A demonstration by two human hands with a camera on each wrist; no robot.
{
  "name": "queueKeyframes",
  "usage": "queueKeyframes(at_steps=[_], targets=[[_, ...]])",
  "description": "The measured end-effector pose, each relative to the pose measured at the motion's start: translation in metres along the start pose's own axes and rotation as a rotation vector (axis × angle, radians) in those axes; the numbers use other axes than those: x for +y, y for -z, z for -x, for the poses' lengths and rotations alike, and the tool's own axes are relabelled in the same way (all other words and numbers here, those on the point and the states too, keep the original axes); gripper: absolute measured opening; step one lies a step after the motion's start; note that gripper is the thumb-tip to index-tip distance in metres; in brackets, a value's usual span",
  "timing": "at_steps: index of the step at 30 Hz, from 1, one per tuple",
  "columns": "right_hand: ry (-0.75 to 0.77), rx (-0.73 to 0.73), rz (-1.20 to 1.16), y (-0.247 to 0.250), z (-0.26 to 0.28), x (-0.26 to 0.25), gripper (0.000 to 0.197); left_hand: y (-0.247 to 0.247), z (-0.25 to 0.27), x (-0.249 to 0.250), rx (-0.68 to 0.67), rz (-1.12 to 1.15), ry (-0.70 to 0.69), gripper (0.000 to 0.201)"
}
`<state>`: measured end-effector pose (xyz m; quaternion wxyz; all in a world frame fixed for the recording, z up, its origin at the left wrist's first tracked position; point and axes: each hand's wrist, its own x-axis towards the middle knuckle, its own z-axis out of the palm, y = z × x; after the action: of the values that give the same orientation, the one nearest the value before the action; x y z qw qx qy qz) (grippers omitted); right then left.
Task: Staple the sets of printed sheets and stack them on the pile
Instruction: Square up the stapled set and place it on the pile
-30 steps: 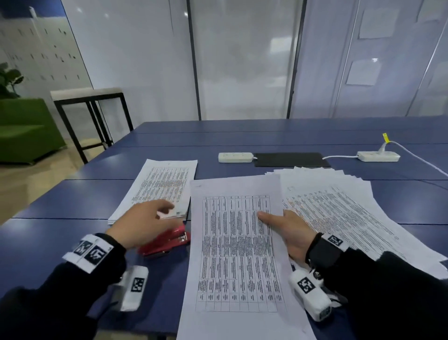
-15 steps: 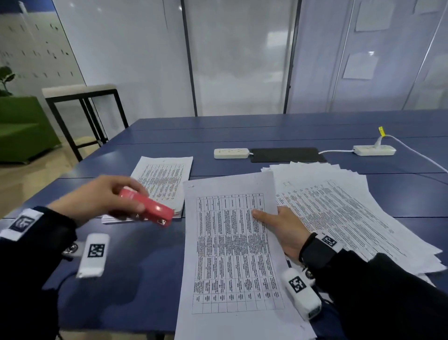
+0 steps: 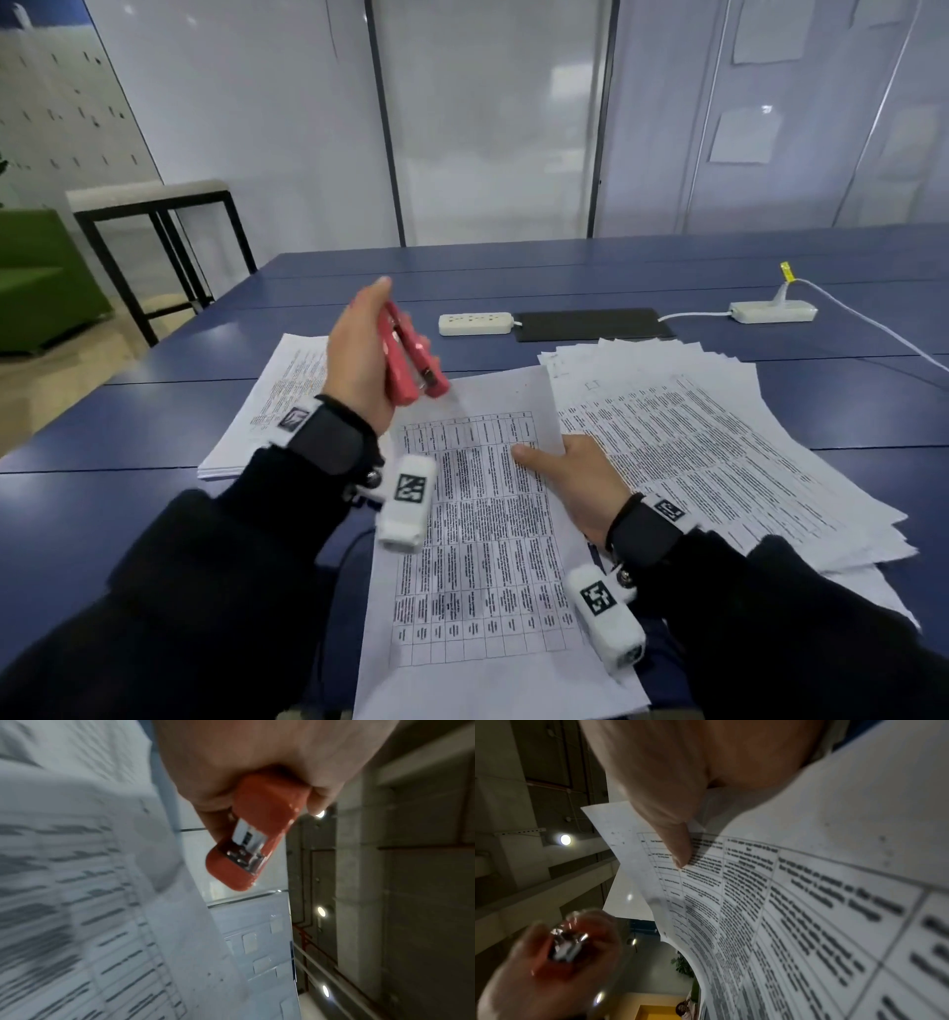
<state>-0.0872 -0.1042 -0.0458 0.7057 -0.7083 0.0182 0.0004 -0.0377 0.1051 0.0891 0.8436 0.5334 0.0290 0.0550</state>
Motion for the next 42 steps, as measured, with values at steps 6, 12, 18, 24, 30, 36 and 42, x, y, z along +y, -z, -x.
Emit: queueKeyframes(at_steps=[6, 12, 18, 24, 30, 36, 42], targets=[[0.002, 0.023, 0.026, -0.003, -0.002, 0.001, 0.021, -0.070, 0.009, -0.007, -0.064, -0.256, -0.426, 0.017], [0.009, 0.033, 0.032, -0.003, -0.004, 0.003, 0.024, -0.077, 0.004, -0.033, -0.068, -0.437, -0.492, 0.014], [0.003, 0.028, 0.007, -0.003, -0.006, 0.005, 0.031, -0.079, 0.001, -0.046, -0.057, -0.509, -0.443, 0.022], [-0.013, 0.027, -0.020, -0.003, -0.006, 0.005, 0.029, -0.086, 0.001, -0.056, -0.024, -0.516, -0.383, 0.025], [-0.022, 0.017, -0.028, -0.002, -0.006, 0.005, 0.022, -0.089, -0.003, -0.062, 0.006, -0.498, -0.366, 0.028], [-0.022, 0.011, 0.001, 0.001, -0.002, 0.005, 0.026, -0.093, -0.004, -0.065, 0.055, -0.507, -0.476, 0.039], [-0.006, 0.008, -0.005, 0.000, -0.002, 0.005, 0.024, -0.091, -0.012, -0.065, -0.062, -0.506, -0.338, 0.035]])
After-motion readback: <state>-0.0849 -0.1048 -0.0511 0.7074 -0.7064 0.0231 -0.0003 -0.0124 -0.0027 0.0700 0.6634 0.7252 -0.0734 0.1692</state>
